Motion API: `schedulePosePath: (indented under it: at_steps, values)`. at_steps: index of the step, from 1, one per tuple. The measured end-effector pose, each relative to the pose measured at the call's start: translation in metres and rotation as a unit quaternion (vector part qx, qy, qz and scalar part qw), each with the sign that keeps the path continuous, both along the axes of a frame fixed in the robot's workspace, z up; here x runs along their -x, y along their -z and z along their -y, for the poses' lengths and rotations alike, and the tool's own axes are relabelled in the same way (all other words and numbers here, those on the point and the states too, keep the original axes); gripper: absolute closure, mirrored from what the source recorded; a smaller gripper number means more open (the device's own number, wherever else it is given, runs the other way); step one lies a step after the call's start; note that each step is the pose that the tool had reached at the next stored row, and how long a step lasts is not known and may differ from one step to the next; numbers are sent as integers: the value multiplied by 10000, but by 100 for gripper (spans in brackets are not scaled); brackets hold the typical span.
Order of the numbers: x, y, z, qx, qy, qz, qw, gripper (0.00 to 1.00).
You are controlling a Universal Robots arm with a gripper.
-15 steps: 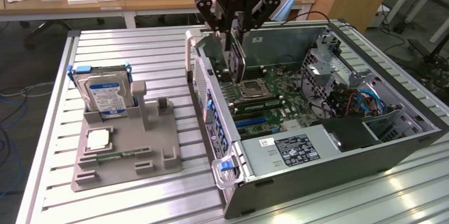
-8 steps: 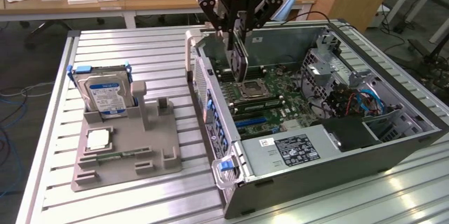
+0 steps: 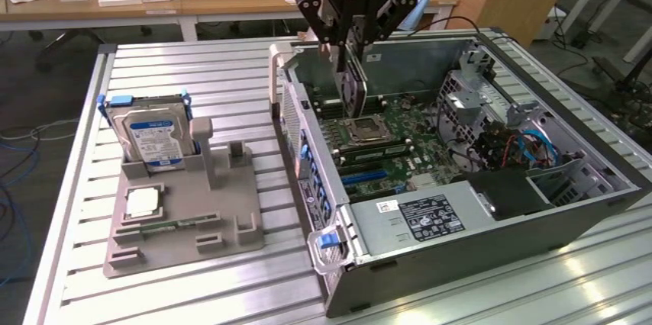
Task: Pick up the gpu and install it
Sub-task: 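Pick up the gpu and move the gpu toward the slot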
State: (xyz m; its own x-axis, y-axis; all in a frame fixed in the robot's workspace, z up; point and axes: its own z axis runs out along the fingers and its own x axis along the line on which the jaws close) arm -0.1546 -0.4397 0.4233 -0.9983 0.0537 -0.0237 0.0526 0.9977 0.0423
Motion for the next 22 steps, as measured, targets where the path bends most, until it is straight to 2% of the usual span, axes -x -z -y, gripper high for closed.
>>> schedulePosePath:
  at_steps: [22]
  values:
    - [-142,0,-43,1,0,0,10000,73]
